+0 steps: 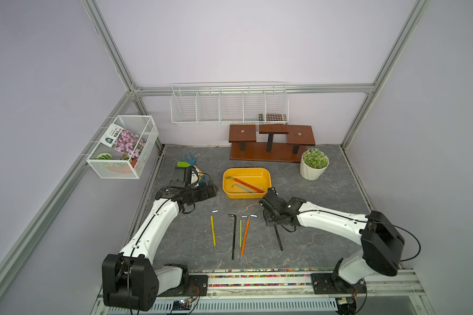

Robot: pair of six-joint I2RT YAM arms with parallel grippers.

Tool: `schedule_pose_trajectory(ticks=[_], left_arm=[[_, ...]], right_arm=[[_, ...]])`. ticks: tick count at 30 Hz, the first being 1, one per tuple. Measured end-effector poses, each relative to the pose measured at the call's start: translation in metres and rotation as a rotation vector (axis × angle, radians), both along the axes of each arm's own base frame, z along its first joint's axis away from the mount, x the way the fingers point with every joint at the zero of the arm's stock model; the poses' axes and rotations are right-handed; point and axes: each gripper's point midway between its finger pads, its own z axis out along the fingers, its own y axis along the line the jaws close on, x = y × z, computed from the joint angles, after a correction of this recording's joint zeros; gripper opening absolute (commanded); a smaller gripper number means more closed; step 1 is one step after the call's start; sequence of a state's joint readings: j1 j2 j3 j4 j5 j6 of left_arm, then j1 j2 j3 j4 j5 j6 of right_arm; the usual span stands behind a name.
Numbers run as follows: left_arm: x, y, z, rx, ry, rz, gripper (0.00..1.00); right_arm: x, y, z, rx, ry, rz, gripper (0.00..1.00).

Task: Put the hex key on the desktop into the storage box
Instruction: Pick up the Allen key from the center of the board, then place the Allen key in the storage box.

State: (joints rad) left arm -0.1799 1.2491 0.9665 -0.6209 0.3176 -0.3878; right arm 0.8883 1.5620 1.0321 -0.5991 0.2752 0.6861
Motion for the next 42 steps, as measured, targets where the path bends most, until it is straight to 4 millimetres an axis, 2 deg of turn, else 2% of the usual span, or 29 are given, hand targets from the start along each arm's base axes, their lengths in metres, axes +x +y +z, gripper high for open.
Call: schedule_pose_trajectory(ticks=[6, 11, 19, 27, 42], left_arm=[[-0.001, -0.002, 0.001, -0.012, 0.002, -0.009, 1.0], [0.0, -0.009, -0.001, -0.04, 0.018, -0.033, 1.0], [0.018, -0.021, -0.002, -0.097, 0.034, -0.059, 1.0], [0.032, -0.008, 0.002, -0.187, 0.036, -0.009, 1.0], [0.031, -0.005, 0.017, -0.199, -0.007, 0.004, 1.0]], right_arm=[[0.005, -0.005, 0.008, -0.001, -0.009, 0.038, 0.0], [0.012, 0.0, 0.023, 0.005, -0.021, 0.085, 0.0], [0.034, 0.014, 0.051, 0.045, -0.065, 0.147, 0.0], [0.052, 0.033, 0.057, 0.022, -0.064, 0.231, 0.0], [0.103, 0.083, 0.07, 0.006, -0.09, 0.405, 0.0]])
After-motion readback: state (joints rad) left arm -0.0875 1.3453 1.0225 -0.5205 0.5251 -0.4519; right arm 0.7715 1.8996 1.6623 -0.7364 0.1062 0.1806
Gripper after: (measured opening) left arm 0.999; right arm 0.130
